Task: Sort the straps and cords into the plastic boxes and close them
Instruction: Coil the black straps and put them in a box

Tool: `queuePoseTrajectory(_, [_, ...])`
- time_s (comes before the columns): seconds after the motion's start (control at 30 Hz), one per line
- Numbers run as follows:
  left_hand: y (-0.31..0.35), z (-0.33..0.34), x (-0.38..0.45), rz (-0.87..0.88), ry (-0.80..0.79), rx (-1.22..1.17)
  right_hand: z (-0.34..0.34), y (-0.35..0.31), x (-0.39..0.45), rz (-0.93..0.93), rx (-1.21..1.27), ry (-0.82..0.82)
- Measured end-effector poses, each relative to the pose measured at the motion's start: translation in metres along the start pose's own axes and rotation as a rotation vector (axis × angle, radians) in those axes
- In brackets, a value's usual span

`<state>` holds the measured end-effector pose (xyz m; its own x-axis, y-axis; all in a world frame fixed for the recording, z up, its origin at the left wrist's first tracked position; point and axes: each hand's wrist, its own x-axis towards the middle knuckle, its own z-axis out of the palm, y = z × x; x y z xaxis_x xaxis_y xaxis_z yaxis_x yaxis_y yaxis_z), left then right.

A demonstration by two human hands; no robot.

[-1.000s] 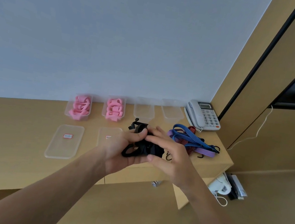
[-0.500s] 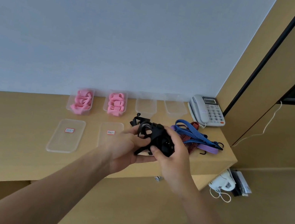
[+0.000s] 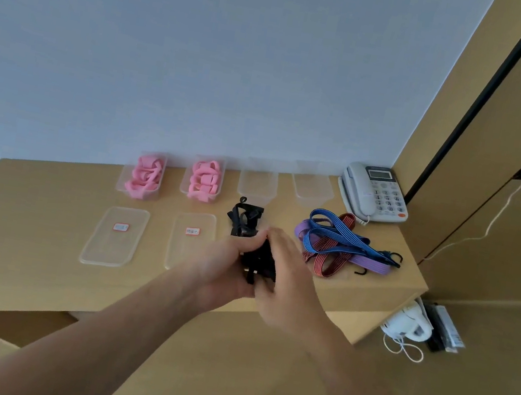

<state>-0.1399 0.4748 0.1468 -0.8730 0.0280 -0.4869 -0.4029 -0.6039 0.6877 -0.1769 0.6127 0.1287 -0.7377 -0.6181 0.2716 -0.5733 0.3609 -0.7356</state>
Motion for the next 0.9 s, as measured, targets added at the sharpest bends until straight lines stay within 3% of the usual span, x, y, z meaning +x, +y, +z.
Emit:
queuePoseTrajectory(0.13, [-0.003, 0.01, 0.015, -0.019, 0.001, -0.04, -0.007, 0.002, 0.0, 0.139, 0.337, -0.029])
queuePoseTrajectory(0.27, [-0.011, 0.02, 0.032, -0.004, 0.019, -0.141, -0.021, 0.027, 0.003, 0.287, 0.563, 0.092])
queuePoseTrajectory(0.47, [-0.009, 0.025, 0.052, 0.036, 0.093, -0.191, -0.024, 0.051, 0.012, 0.055, 0.11, 0.119])
queuePoseTrajectory(0.6, [-0.004, 0.022, 0.067, 0.054, 0.126, -0.185, -0.007, 0.056, 0.023, 0.009, -0.053, 0.071])
queuePoseTrajectory(0.7, [0.004, 0.012, 0.078, 0.047, 0.105, -0.079, 0.0, 0.063, 0.037, 0.056, 0.028, -0.025])
queuePoseTrajectory(0.8, [0.017, -0.002, 0.098, 0.056, 0.131, -0.047, 0.002, 0.074, 0.064, 0.223, 0.216, 0.056])
queuePoseTrajectory(0.9, [0.038, -0.014, 0.124, 0.071, 0.169, -0.049, 0.008, 0.082, 0.094, 0.269, 0.201, 0.101])
